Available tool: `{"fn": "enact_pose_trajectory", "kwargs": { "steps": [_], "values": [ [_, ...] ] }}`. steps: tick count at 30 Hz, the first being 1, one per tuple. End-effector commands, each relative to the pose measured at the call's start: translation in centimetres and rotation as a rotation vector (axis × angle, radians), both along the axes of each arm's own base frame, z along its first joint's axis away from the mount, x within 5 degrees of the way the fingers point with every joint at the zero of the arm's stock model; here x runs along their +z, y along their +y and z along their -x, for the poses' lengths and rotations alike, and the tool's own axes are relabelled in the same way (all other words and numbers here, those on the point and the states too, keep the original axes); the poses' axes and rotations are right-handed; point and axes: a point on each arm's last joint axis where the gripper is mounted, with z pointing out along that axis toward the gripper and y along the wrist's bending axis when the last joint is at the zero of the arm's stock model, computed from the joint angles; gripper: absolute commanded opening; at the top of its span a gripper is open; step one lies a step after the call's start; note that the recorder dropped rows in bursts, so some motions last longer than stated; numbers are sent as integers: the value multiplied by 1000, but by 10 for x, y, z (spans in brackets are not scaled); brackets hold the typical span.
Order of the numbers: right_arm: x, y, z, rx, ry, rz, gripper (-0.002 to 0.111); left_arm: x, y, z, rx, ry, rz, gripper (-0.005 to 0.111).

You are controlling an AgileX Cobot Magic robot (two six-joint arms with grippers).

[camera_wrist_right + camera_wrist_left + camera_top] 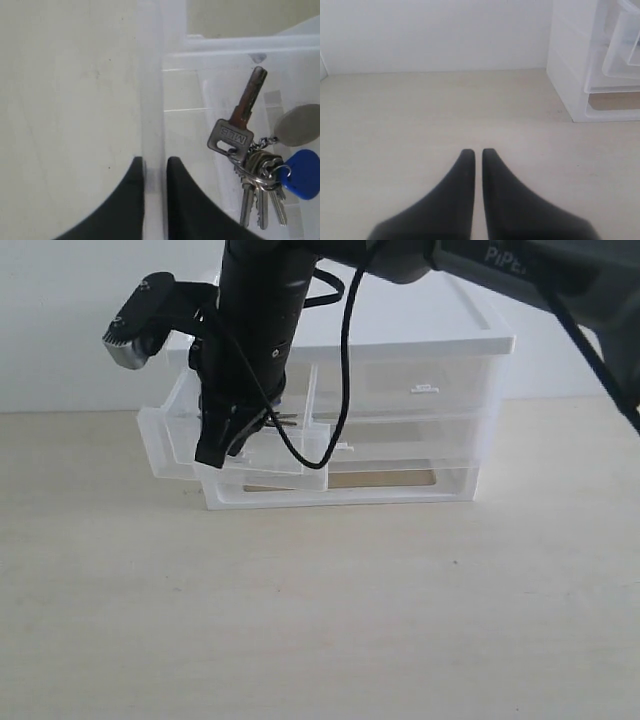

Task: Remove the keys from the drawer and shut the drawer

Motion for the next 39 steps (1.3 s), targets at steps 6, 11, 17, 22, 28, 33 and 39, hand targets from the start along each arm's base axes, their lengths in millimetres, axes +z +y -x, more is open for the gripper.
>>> {"fn": "enact_pose_trajectory", "kwargs": {
  "steps": [6, 11, 17, 22, 28, 33, 39],
  "values": [
    [24, -13, 6, 7, -70, 16, 0, -1, 0, 0, 3, -3, 0, 4],
    [40, -14, 15, 6, -53, -50, 0, -1, 0, 0, 3, -3, 0, 4],
    [27, -12, 18, 40, -5, -42, 0, -1, 0, 0, 3, -3, 0, 4],
    [3, -16, 19, 38, 41, 31, 0, -1, 0, 0, 3, -3, 0, 4],
    [1, -16, 21, 39, 58, 30, 0, -1, 0, 0, 3, -3, 0, 4],
    [2, -17, 21, 53, 47, 36, 0, -1, 0, 0, 3, -3, 0, 4],
    [11, -20, 23, 55, 28, 25, 0, -1, 0, 0, 3, -3, 0, 4]
  ]
}}
